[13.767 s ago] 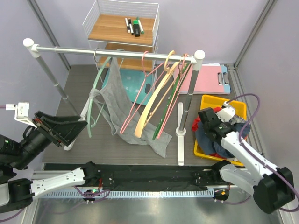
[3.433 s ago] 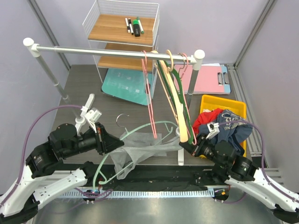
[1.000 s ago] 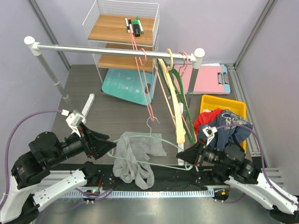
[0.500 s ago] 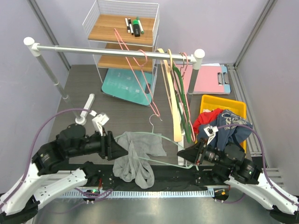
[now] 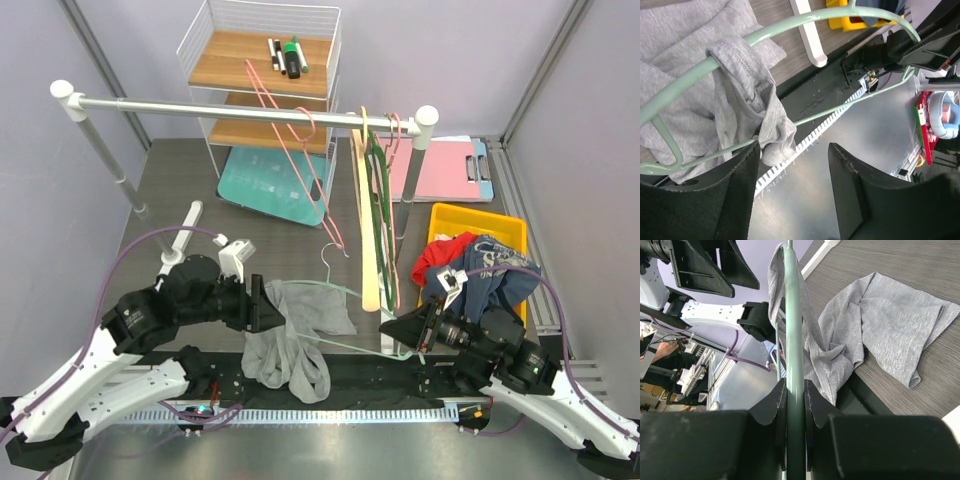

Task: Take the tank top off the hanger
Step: Remove the tank top from the hanger, then place the hanger at the clothesline.

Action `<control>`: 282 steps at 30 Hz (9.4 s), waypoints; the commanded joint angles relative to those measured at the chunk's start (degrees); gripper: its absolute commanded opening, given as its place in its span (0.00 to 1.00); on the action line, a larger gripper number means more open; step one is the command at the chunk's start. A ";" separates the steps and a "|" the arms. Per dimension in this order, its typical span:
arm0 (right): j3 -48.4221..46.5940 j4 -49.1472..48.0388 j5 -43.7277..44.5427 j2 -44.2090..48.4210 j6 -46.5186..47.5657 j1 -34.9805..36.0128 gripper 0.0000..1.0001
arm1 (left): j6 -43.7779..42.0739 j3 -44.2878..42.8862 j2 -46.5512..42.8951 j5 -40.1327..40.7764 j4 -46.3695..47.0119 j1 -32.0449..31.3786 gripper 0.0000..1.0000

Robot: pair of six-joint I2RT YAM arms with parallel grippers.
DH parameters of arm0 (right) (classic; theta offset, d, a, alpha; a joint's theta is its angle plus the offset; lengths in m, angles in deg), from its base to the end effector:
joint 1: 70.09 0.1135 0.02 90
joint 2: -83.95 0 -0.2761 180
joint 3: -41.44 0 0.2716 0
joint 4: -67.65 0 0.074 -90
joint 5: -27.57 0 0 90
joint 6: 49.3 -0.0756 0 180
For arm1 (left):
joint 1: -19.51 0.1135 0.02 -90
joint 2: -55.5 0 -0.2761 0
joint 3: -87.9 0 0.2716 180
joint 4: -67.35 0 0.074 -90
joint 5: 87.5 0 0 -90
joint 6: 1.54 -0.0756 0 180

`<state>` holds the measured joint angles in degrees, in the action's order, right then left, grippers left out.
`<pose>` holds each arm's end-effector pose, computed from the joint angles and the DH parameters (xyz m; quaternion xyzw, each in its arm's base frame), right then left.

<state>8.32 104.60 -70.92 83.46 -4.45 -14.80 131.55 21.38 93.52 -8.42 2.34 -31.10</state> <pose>0.0597 0.1058 0.2511 -0.1148 0.7239 0.5558 0.3922 0.0907 -0.1330 0.3250 0.1010 0.8842 -0.3849 0.2444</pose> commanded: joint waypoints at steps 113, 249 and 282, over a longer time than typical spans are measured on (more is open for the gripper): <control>-15.24 -23.13 -5.40 -31.06 9.46 0.00 0.01 | 9.47 -9.26 -15.96 44.49 -24.48 -0.19 0.00; -14.09 13.87 5.76 -1.80 4.80 -0.09 0.96 | -10.49 -13.21 -2.41 24.62 -13.58 -0.10 0.00; -14.01 14.84 8.05 -0.39 3.84 -0.09 0.97 | -49.41 -30.34 -4.72 48.45 8.73 -0.19 0.00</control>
<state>-4.01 119.96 -63.57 83.00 -0.21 -15.07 89.46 -5.46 85.56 40.34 0.57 -31.36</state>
